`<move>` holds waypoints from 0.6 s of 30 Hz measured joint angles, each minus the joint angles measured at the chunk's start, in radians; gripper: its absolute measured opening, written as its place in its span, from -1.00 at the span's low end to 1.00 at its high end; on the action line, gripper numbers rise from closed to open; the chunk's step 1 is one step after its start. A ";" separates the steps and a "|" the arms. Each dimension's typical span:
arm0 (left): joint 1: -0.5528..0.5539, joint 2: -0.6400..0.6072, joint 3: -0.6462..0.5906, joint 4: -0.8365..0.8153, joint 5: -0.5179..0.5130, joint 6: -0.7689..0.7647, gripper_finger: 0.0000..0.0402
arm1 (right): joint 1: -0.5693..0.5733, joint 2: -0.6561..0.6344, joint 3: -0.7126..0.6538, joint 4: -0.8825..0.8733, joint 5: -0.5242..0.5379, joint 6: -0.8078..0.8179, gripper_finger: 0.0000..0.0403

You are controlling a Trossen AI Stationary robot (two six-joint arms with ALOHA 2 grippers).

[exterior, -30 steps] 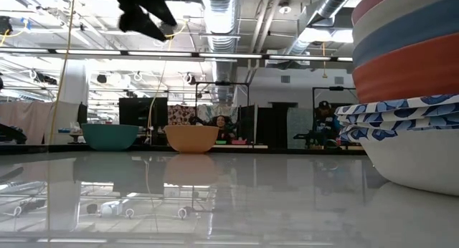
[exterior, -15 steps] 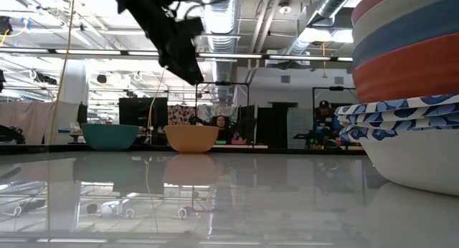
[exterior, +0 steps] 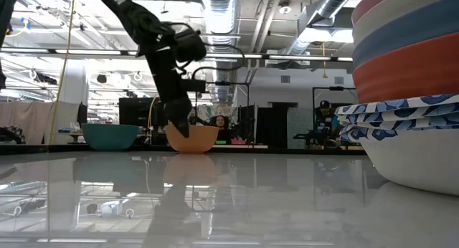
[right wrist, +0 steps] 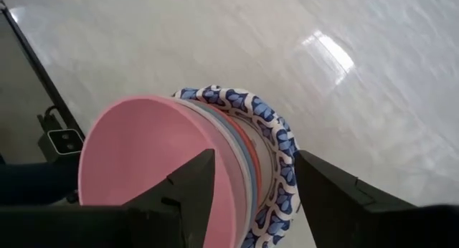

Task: Nest bowls inside each other
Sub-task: Stack the orange bowl on top of the pink bowl

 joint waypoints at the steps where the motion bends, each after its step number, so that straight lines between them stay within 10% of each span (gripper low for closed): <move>1: 0.006 0.005 0.000 -0.009 0.009 0.000 0.52 | 0.000 0.000 0.000 0.002 0.000 0.000 0.05; 12: 0.007 0.018 0.000 -0.037 -0.022 0.016 -0.90 | -0.030 0.000 0.000 -0.023 0.180 0.036 0.05; 18: -0.043 0.018 0.000 -0.071 -0.156 0.043 -0.99 | -0.161 0.000 0.000 -0.056 0.400 0.148 0.05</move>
